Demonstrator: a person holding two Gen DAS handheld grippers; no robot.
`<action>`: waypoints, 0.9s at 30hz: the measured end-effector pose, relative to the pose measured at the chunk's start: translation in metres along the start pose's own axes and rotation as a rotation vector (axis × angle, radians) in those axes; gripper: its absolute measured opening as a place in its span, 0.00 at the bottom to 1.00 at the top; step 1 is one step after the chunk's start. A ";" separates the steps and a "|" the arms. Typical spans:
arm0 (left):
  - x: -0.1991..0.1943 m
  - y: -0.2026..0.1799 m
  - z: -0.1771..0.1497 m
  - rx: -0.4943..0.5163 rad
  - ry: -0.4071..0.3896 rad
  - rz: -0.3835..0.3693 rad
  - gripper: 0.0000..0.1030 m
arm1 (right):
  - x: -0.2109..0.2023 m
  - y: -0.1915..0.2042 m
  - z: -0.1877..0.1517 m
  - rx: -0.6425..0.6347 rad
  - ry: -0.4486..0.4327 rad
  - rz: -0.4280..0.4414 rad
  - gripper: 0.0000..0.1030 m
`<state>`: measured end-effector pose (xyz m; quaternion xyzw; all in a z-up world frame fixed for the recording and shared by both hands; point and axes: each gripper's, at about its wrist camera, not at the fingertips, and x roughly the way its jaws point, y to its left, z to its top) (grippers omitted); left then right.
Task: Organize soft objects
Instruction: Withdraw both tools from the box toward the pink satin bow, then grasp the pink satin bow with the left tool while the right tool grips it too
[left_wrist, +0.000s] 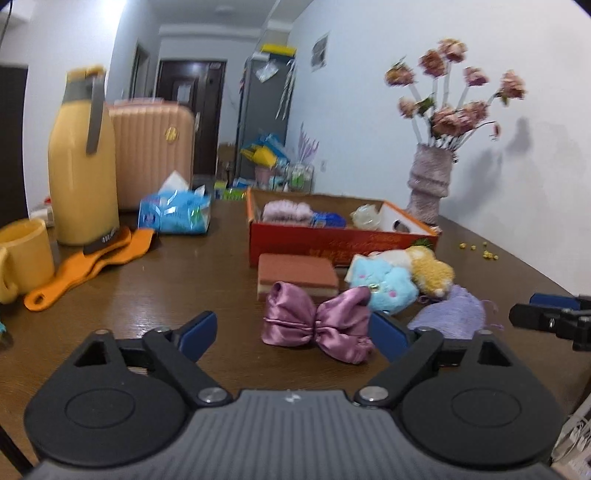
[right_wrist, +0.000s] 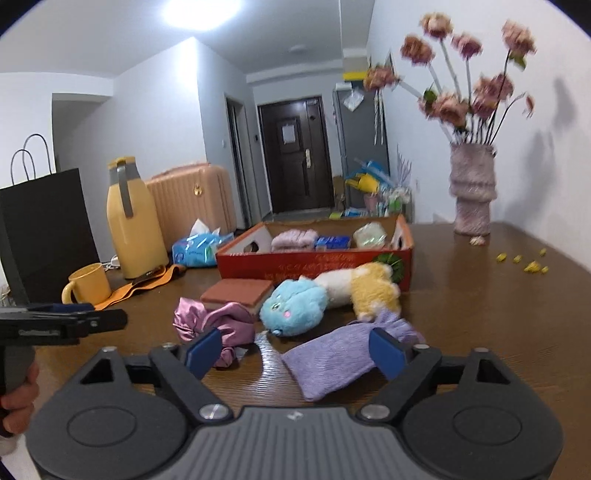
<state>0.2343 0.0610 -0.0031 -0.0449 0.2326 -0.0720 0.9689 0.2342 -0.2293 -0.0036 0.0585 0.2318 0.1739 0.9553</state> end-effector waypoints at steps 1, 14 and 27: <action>0.008 0.004 0.003 -0.012 0.009 -0.002 0.80 | 0.009 0.002 0.002 0.004 0.013 0.008 0.77; 0.106 0.038 0.025 -0.128 0.123 -0.112 0.35 | 0.138 0.029 0.034 0.109 0.092 0.079 0.50; 0.032 0.024 -0.025 -0.093 0.092 -0.083 0.15 | 0.115 0.042 -0.012 0.101 0.245 0.169 0.24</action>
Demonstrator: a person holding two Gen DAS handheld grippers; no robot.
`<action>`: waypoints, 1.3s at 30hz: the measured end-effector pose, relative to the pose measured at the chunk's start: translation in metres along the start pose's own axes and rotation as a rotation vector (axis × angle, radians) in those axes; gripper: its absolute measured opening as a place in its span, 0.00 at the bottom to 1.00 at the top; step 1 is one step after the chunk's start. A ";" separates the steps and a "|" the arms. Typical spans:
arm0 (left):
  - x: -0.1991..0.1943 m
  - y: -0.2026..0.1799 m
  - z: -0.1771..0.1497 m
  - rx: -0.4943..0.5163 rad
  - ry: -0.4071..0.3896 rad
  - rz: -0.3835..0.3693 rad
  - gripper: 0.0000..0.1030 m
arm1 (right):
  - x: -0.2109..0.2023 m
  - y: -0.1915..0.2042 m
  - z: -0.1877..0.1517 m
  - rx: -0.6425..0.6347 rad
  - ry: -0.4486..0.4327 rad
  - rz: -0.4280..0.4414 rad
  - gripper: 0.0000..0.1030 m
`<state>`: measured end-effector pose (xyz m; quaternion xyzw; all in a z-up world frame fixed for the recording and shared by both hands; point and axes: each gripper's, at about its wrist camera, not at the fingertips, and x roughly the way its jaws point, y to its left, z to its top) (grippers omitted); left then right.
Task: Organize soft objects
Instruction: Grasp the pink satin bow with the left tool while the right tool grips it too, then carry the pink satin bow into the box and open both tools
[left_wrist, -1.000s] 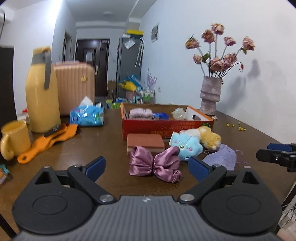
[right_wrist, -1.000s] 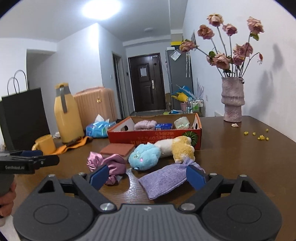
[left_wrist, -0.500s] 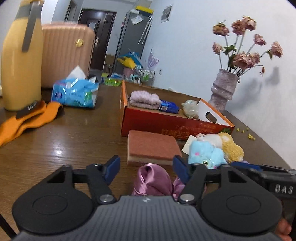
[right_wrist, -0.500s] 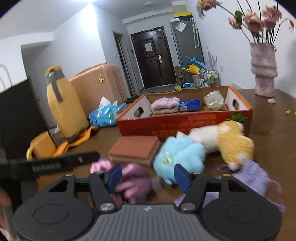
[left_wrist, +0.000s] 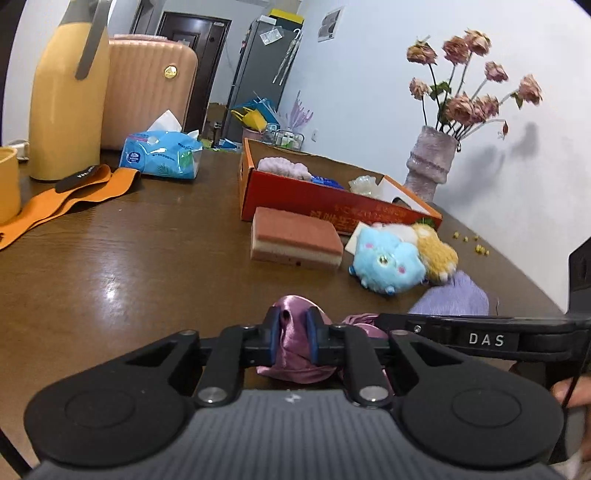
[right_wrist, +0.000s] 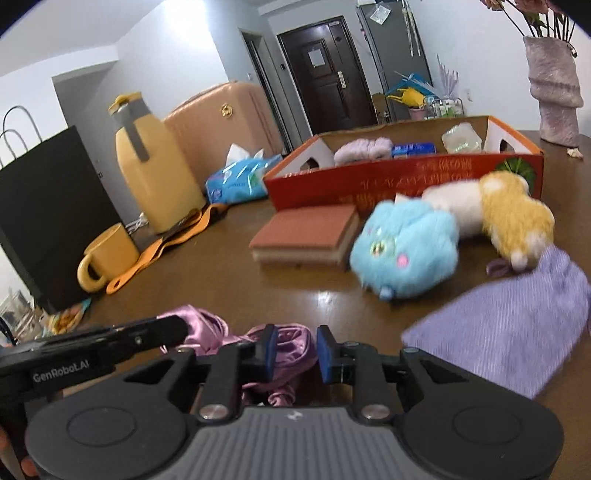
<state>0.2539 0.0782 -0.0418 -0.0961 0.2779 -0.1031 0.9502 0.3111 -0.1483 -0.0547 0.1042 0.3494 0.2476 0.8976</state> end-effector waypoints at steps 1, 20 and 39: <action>-0.004 -0.005 -0.004 0.023 -0.004 0.013 0.15 | -0.005 0.001 -0.004 0.007 0.006 0.007 0.24; -0.028 -0.031 -0.030 0.134 0.001 0.073 0.16 | -0.040 0.039 -0.059 -0.194 0.039 -0.068 0.05; 0.000 -0.025 0.065 -0.104 0.004 -0.191 0.11 | -0.063 0.006 0.036 -0.216 -0.159 -0.045 0.04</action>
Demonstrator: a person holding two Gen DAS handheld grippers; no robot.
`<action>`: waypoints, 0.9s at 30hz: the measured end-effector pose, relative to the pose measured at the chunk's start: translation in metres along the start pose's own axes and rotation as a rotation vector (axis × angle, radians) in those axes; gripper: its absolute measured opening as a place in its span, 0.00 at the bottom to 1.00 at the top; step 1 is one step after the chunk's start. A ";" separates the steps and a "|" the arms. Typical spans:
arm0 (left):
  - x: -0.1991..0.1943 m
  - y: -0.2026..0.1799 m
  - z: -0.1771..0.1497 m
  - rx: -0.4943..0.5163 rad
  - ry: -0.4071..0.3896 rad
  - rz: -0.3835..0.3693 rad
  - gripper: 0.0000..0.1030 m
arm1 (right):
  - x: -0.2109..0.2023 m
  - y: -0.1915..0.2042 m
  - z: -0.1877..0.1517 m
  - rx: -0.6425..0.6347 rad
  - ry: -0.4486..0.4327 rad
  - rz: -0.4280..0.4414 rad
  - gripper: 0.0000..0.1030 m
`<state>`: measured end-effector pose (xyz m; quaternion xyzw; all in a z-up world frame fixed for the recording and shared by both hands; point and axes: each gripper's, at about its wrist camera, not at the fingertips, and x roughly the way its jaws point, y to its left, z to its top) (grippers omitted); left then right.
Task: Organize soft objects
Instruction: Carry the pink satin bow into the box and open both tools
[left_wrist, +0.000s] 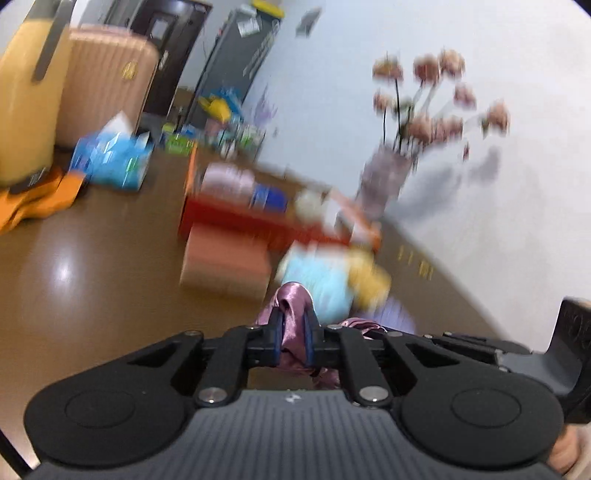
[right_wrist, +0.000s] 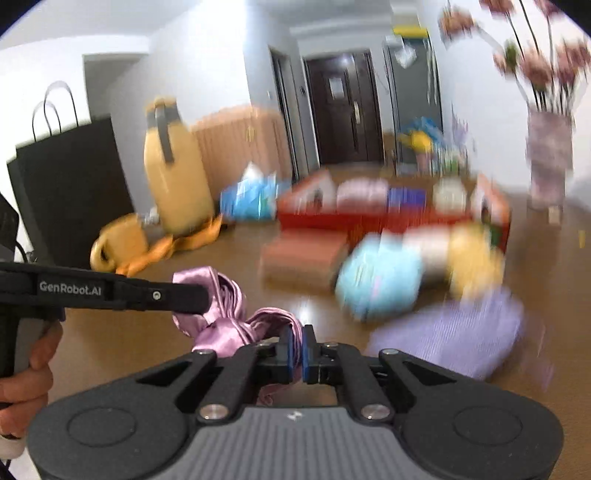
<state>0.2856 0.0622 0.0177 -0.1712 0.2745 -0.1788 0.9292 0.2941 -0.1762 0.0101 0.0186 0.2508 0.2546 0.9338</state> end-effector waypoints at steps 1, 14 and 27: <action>0.007 -0.001 0.021 -0.013 -0.029 -0.011 0.11 | 0.006 -0.008 0.022 -0.020 -0.023 0.004 0.04; 0.242 0.071 0.169 -0.154 0.036 0.230 0.12 | 0.296 -0.131 0.191 0.046 0.319 -0.046 0.05; 0.220 0.050 0.189 0.051 0.047 0.251 0.16 | 0.287 -0.136 0.202 0.049 0.322 -0.147 0.58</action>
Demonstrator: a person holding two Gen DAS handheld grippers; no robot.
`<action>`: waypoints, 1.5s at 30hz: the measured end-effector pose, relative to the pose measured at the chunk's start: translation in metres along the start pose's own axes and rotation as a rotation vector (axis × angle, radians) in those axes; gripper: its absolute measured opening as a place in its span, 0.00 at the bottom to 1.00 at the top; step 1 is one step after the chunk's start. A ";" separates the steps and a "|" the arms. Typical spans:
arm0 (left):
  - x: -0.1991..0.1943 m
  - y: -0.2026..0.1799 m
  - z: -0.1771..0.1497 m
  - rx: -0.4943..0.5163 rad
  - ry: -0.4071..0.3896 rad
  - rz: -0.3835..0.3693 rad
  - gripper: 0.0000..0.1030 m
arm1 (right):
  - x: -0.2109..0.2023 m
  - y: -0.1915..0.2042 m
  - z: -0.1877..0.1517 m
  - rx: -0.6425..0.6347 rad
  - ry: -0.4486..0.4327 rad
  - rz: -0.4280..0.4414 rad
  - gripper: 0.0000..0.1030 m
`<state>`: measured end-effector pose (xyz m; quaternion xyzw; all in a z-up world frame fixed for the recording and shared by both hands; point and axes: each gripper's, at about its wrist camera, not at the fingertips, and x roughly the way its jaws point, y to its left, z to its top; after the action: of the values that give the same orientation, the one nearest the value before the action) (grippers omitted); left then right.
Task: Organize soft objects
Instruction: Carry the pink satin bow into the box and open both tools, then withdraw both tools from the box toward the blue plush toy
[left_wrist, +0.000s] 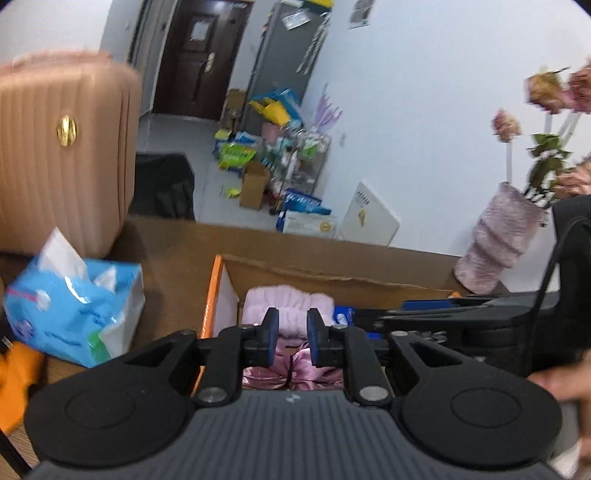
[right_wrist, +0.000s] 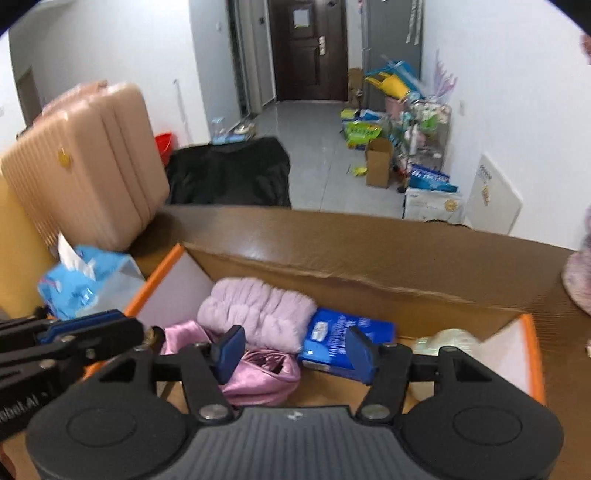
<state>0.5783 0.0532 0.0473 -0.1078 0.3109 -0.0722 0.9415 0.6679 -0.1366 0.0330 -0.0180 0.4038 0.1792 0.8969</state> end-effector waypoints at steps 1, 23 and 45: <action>-0.013 -0.003 0.004 0.032 -0.014 -0.003 0.24 | -0.017 -0.002 -0.001 -0.008 -0.016 -0.004 0.58; -0.258 -0.056 -0.063 0.273 -0.433 0.126 0.93 | -0.299 -0.030 -0.128 0.063 -0.492 -0.160 0.98; -0.332 -0.056 -0.282 0.232 -0.380 0.097 0.96 | -0.344 0.081 -0.398 -0.014 -0.595 -0.096 1.00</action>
<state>0.1402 0.0224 0.0292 0.0047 0.1223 -0.0404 0.9917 0.1453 -0.2369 0.0261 0.0100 0.1206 0.1365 0.9832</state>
